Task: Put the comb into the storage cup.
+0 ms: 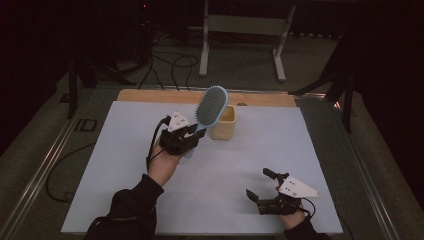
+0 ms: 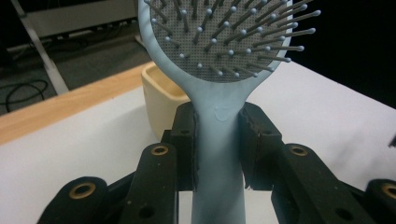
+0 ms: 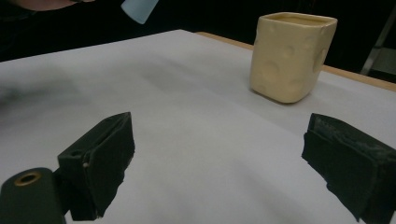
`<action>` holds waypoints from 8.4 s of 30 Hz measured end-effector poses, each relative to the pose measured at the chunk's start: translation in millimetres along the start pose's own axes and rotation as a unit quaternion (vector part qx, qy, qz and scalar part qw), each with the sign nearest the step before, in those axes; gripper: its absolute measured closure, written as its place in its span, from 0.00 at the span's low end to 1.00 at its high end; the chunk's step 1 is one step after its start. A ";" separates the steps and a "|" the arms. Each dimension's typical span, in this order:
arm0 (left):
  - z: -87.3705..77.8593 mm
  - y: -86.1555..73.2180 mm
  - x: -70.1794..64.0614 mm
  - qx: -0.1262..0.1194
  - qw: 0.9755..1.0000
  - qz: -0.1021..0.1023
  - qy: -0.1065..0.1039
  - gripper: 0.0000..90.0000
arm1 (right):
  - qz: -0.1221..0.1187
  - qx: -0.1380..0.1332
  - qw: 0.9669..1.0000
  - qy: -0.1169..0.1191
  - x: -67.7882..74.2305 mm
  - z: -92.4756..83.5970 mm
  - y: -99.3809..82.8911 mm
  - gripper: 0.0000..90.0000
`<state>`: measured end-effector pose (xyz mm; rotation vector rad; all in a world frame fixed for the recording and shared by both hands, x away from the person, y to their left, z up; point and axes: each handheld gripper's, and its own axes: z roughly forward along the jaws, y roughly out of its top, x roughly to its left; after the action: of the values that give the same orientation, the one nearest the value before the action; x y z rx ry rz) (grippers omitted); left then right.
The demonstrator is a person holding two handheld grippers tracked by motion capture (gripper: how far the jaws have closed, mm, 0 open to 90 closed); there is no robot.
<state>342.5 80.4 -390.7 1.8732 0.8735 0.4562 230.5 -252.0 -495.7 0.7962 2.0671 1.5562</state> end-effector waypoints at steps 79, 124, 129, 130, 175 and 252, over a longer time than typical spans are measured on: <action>137.2 73.6 28.5 -0.146 0.988 -0.044 -0.026 0.78 | 0.024 -0.021 0.999 0.004 -6.7 -6.3 1.1 0.10; 167.2 19.9 29.2 -0.128 0.991 -0.028 0.023 0.78 | 0.023 -0.021 0.999 0.008 -6.9 -5.2 0.0 0.10; 166.8 15.1 27.2 -0.119 0.992 -0.030 0.029 0.78 | 0.021 -0.019 1.000 0.009 -6.1 -4.6 0.1 0.10; 166.5 13.8 26.2 -0.117 0.992 -0.028 0.032 0.77 | 0.020 -0.019 1.000 0.010 -5.8 -4.2 -0.1 0.10; 145.5 20.1 27.4 -0.068 0.996 -0.007 -0.059 0.00 | 0.020 -0.013 1.000 0.007 -5.2 -3.3 -1.2 0.10; -10.7 -55.7 66.8 0.008 0.994 0.034 -0.105 0.00 | 0.005 -0.002 1.000 0.008 -0.6 1.2 -0.6 0.10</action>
<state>359.7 150.9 -439.8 1.9295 0.6769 0.2887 231.6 -251.6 -496.5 0.7948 2.0735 1.5774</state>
